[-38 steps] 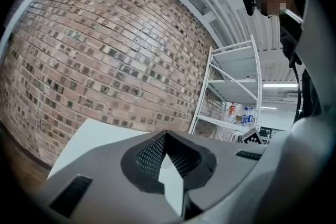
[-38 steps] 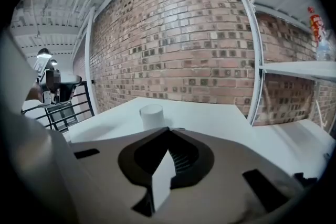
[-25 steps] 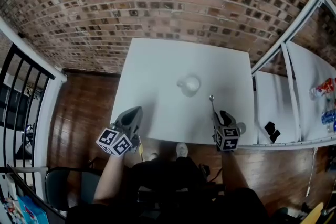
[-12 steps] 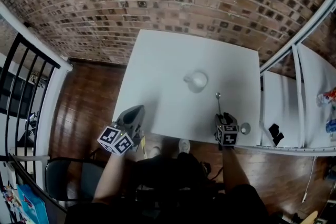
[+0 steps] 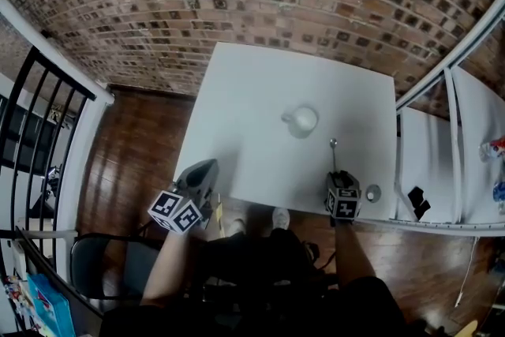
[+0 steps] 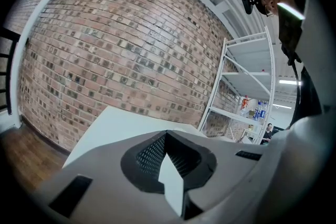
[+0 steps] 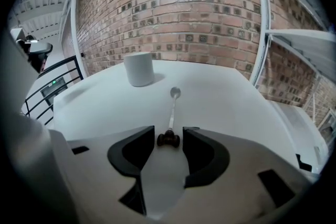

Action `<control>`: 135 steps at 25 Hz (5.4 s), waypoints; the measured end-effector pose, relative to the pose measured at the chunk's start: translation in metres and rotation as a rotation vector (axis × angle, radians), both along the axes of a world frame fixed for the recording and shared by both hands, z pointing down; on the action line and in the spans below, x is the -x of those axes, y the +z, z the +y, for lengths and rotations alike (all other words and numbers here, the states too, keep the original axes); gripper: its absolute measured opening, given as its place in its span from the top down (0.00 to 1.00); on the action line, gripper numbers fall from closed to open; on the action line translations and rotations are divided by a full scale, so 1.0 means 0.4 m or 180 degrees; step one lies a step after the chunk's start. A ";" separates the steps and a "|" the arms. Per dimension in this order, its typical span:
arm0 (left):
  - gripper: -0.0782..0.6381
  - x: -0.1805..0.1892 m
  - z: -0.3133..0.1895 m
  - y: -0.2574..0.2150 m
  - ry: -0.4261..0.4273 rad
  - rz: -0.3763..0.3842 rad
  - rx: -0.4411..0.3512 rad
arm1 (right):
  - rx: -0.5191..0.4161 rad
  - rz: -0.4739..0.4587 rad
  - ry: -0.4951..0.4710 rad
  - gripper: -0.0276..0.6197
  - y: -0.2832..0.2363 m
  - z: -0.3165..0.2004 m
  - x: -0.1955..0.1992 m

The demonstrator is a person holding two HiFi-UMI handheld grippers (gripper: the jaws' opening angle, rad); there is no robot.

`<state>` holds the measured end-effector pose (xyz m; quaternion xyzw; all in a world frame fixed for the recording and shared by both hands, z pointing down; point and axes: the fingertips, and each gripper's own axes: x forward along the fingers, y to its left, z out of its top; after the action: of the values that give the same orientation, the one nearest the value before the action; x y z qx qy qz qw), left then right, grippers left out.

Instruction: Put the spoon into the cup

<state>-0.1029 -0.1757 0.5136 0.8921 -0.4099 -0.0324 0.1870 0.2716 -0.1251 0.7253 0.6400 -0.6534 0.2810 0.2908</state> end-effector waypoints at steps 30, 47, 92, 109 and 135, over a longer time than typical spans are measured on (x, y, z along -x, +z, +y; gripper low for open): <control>0.90 -0.035 0.002 -0.059 0.0230 0.0178 -0.0279 | -0.0967 0.0025 -0.0109 0.76 -0.340 -0.079 0.016; 0.90 0.050 0.010 -0.081 -0.0102 0.0230 -0.0393 | -0.0828 0.0016 -0.0947 0.75 -0.381 -0.203 0.165; 0.90 0.152 -0.042 -0.087 -0.0478 0.0209 -0.0420 | -0.0873 0.0000 -0.1074 0.73 -0.332 -0.332 0.247; 0.90 0.077 -0.041 -0.113 -0.0011 0.0251 -0.0471 | -0.1776 0.0051 -0.0188 0.95 -0.544 -0.117 0.073; 0.90 0.057 0.036 -0.097 0.0086 0.0331 -0.0432 | -0.1813 -0.0135 0.0248 0.95 -0.501 0.116 0.029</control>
<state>-0.1255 -0.1614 0.4747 0.9053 -0.3844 -0.1038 0.1477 0.2600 -0.0788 0.5249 0.7144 -0.6869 0.1105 0.0746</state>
